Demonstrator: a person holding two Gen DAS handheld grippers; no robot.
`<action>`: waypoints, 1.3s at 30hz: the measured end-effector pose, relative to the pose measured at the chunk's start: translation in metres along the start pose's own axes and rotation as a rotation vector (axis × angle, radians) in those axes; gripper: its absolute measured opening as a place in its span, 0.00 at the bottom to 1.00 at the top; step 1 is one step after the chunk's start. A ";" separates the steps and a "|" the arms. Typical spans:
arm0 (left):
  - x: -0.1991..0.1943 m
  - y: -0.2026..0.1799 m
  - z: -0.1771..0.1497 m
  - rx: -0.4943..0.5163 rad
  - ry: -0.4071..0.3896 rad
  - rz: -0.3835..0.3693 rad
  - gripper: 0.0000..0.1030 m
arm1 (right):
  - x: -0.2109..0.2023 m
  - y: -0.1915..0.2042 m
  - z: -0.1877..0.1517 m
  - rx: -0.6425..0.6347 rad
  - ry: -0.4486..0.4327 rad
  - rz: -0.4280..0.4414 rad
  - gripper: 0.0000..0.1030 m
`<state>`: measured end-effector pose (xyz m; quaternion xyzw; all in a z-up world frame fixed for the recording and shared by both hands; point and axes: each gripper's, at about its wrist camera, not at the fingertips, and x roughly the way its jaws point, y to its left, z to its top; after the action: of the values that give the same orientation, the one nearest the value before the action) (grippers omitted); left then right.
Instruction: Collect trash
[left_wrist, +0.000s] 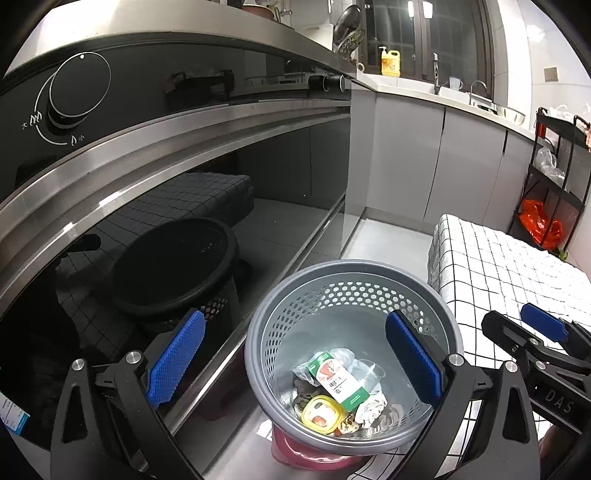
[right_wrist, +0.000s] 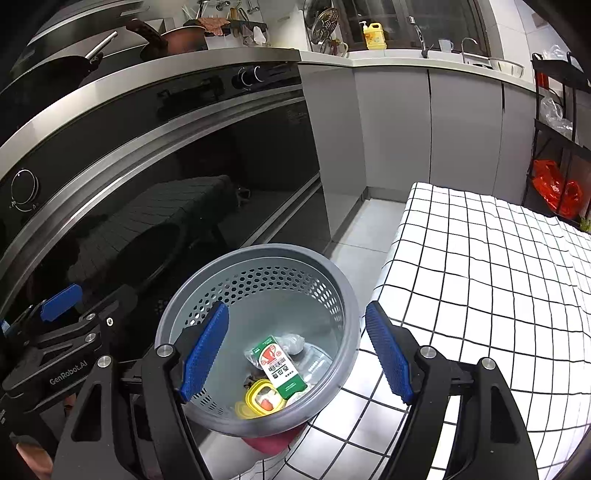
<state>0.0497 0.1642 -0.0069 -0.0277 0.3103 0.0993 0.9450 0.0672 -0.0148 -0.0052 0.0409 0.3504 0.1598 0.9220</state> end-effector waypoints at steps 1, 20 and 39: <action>0.000 0.000 0.000 0.000 -0.001 0.000 0.93 | 0.000 0.000 0.000 -0.001 -0.001 -0.002 0.71; -0.001 0.000 0.000 0.006 -0.012 0.033 0.93 | -0.002 0.003 -0.001 -0.017 -0.005 -0.012 0.72; -0.002 0.001 0.001 0.005 -0.015 0.042 0.93 | -0.003 0.004 0.000 -0.022 -0.004 -0.010 0.72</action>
<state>0.0484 0.1647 -0.0054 -0.0183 0.3041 0.1186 0.9451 0.0640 -0.0115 -0.0026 0.0293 0.3471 0.1590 0.9238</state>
